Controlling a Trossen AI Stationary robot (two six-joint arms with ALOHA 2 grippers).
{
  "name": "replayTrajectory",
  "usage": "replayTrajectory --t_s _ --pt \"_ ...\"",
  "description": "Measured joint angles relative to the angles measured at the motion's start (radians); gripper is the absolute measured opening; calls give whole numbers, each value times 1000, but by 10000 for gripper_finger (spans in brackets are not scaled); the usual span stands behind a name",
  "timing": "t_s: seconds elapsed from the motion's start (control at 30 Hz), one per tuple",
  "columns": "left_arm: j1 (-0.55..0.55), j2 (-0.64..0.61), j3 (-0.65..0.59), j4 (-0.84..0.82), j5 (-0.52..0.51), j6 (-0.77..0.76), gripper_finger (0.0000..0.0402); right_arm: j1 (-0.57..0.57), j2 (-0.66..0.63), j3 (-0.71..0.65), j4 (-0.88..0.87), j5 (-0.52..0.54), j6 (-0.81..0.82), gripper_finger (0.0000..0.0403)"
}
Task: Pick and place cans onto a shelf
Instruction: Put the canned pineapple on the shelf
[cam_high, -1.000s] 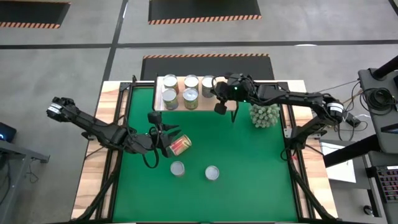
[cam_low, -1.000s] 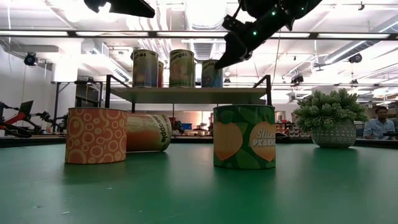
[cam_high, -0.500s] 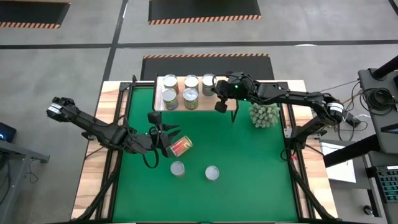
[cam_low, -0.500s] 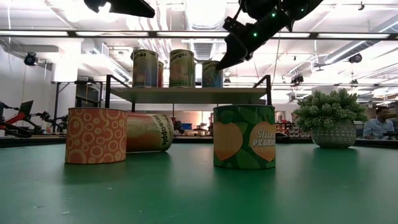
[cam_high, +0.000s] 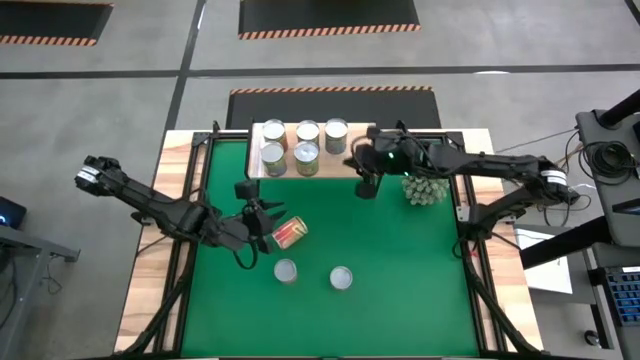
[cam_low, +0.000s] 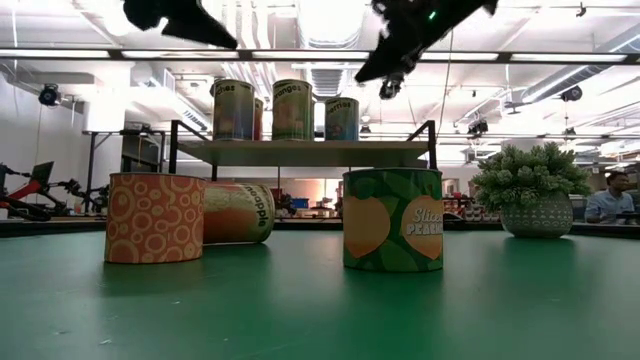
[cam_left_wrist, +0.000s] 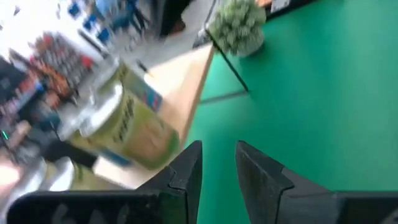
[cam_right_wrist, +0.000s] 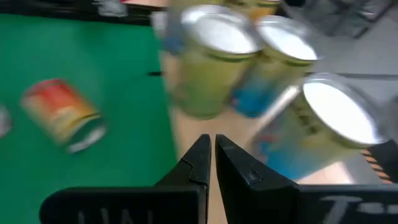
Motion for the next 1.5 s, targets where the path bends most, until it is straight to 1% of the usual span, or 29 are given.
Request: replayTrajectory --t_s 0.07,0.13,0.3,0.37,0.43,0.57,0.7,0.8,0.87,0.97,1.07,1.2,1.4,1.5 --pt "0 5 0 -54 11 -104 79 50 -30 0 -53 0 22 13" --pt "0 16 0 -105 60 -230 79 103 -59 -14 -78 0 45 13" --pt "0 85 0 -206 286 -529 80 231 -122 -90 -90 0 80 13" --pt "-2 119 0 -221 354 -610 81 272 -144 -122 -88 0 101 13" --pt "0 151 1 -221 401 -659 85 303 -163 -154 -89 1 107 13" --pt "14 214 49 -217 409 -673 108 340 -181 -204 -66 12 108 13" --pt "17 283 123 -244 430 -701 154 345 -191 -229 -26 54 109 13" --pt "21 339 199 -344 417 -778 200 345 -192 -229 -20 56 100 13" --pt "30 382 245 -444 403 -850 230 345 -192 -229 -16 56 84 13" --pt "42 450 303 -551 404 -942 269 345 -192 -229 -13 55 68 13" --pt "47 511 337 -579 433 -944 296 345 -192 -229 -14 55 63 13" --pt "58 582 362 -582 454 -926 313 345 -192 -229 -20 55 59 13" --pt "73 636 376 -586 434 -906 315 345 -192 -229 -21 55 52 13" --pt "80 649 363 -573 433 -899 315 345 -192 -229 -21 55 51 13"
